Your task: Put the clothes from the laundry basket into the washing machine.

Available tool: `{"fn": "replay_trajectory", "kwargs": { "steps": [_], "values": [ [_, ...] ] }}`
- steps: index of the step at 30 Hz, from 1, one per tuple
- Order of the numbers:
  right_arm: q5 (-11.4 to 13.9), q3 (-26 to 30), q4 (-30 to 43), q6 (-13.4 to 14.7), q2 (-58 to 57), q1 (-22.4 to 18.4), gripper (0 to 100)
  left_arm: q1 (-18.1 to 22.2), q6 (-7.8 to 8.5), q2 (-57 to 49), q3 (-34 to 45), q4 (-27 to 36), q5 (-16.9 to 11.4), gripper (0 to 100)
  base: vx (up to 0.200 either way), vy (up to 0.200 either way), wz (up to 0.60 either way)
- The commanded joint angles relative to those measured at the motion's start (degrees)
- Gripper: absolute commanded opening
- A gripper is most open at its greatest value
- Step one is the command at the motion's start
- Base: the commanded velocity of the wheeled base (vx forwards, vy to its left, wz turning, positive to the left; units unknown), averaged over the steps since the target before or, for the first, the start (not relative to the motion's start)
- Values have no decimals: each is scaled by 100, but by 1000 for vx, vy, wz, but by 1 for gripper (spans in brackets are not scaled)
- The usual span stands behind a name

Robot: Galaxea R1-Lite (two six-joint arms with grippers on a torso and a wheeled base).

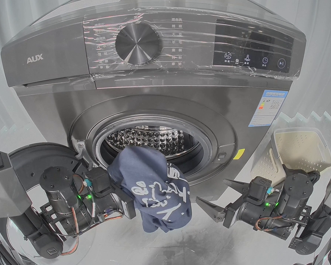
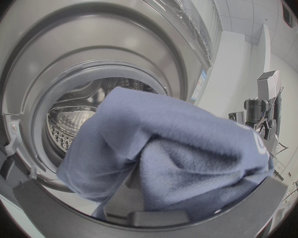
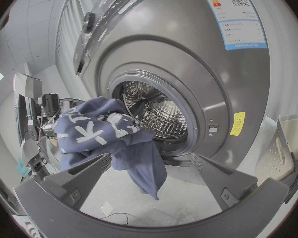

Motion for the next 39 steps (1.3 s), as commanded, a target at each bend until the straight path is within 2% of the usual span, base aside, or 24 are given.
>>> {"fn": "replay_trajectory", "kwargs": {
  "steps": [1, 4, 5, 11, 16, 20, 24, 28, 32, 39],
  "values": [
    [-4, 165, 1, -14, -261, 184, 100, -115, -24, 254, -121, 0, -19, 0, 0, 0, 0],
    [5, 165, 1, -14, -253, 192, 100, -97, 37, 527, -227, -8, -19, 0, 0, 0, 0],
    [-4, 148, 1, -14, -244, 263, 100, -71, -33, 790, -402, -8, -2, 0, 0, 0, 0],
    [-4, 165, 1, -14, -253, 377, 100, -18, -68, 1221, -859, -8, 51, 0, 0, 0, 0],
    [-4, 236, 1, -67, -253, 368, 100, 52, -297, 1766, -1721, -8, 324, 0, 0, 0, 0],
    [-4, 262, 1, -111, -279, 395, 100, 96, -358, 2267, -2521, -8, 587, 0, 0, 0, 0],
    [-4, 271, 1, -111, -288, 395, 100, 140, -516, 2645, -3197, -8, 772, 0, 0, 0, 0],
    [-4, 271, 1, -111, -288, 395, 100, 263, -543, 3075, -3962, -8, 869, 0, 0, 0, 0],
    [-4, 262, 1, -111, -261, 395, 100, 316, -534, 3313, -4252, -8, 895, 0, 0, 0, 0],
    [5, 245, 1, -111, -226, 377, 100, 580, -543, 3664, -5315, 44, 1071, 0, 0, 0, 0]
  ]
}}
